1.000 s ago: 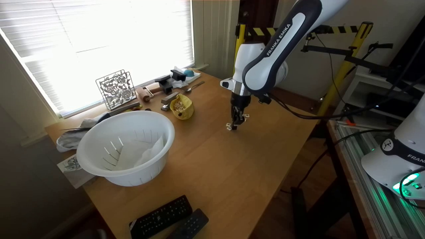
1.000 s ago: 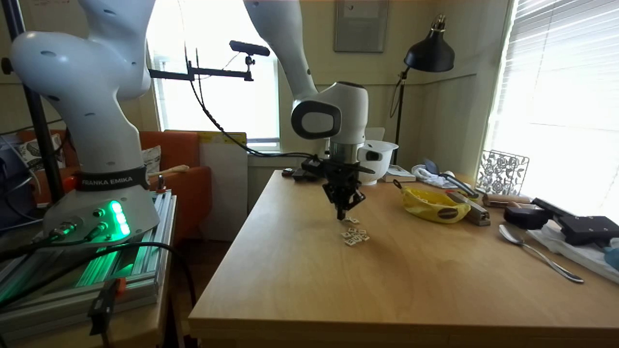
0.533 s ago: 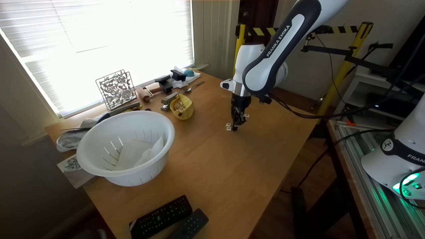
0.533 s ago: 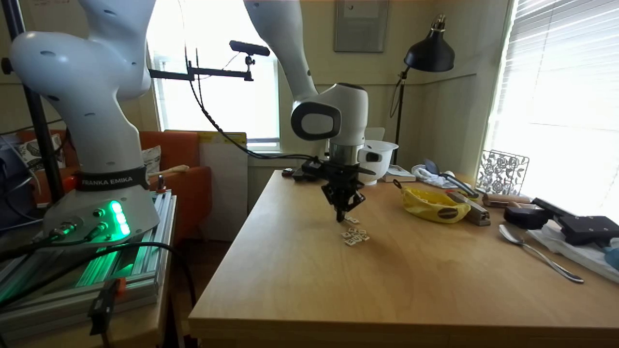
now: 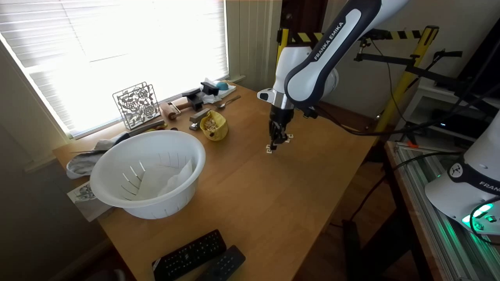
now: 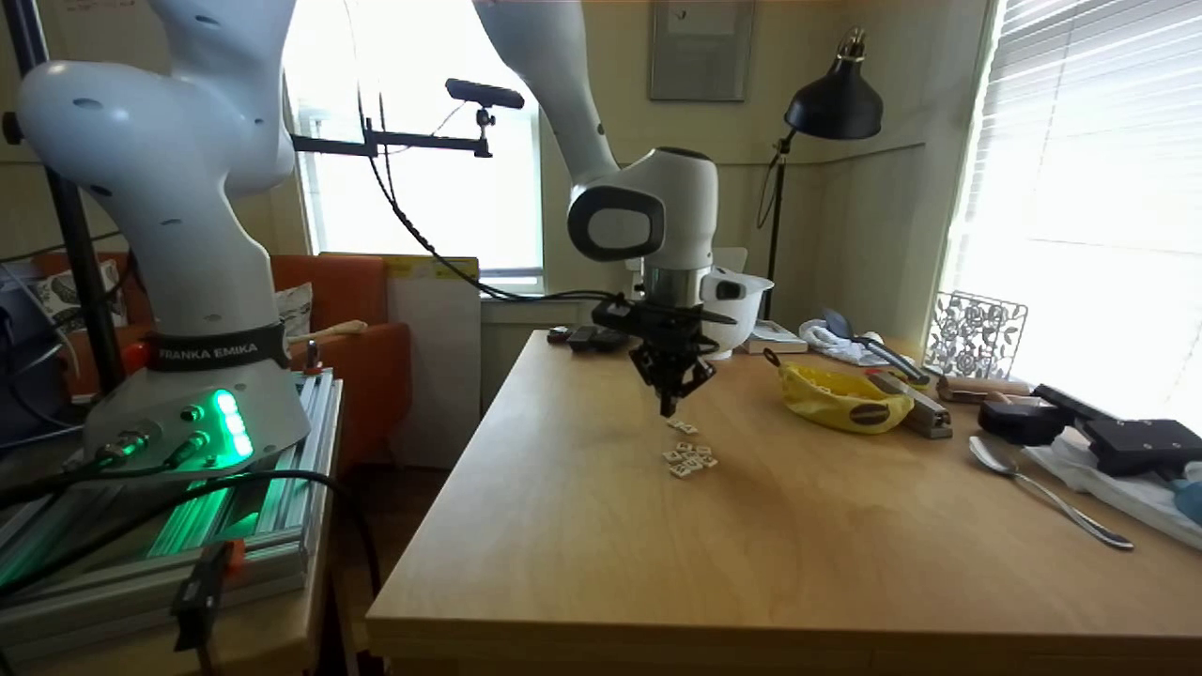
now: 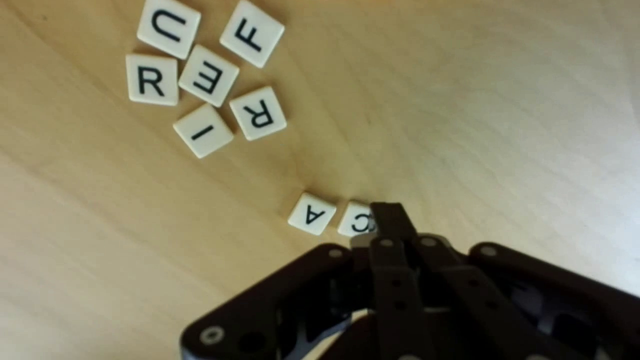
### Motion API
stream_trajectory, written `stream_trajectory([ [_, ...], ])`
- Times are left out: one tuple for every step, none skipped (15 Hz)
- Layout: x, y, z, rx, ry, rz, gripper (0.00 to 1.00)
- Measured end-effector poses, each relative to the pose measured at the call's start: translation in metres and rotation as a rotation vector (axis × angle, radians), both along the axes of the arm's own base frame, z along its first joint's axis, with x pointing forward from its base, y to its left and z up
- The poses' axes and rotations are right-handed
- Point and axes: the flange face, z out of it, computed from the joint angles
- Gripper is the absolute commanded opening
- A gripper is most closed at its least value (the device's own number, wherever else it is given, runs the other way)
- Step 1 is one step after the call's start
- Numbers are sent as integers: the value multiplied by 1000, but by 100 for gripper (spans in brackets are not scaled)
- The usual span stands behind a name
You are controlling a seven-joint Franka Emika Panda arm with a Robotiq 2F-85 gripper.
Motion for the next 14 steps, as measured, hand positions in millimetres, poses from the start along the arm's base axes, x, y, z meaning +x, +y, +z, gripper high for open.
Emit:
stream_trajectory([
  [2, -1, 5, -3, -9, -3, 0],
  [3, -3, 10, -8, -19, -5, 0],
  [4, -6, 14, -13, -27, -10, 0],
  [4, -10, 17, -21, -37, -16, 0],
  [4, -14, 20, -28, -44, -24, 0],
  [4, -19, 21, -34, -49, -32, 0],
  [3, -24, 22, -38, -51, -36, 0],
  [1, -29, 22, -42, -53, -35, 0],
  [0, -33, 23, -45, -54, -28, 0],
  [-2, -38, 23, -47, -56, -19, 0],
  [-4, -43, 23, -50, -57, -6, 0],
  [-6, -47, 23, -53, -59, 5, 0],
  [-7, -50, 23, -55, -60, 20, 0],
  [-9, -53, 23, -58, -60, 33, 0],
])
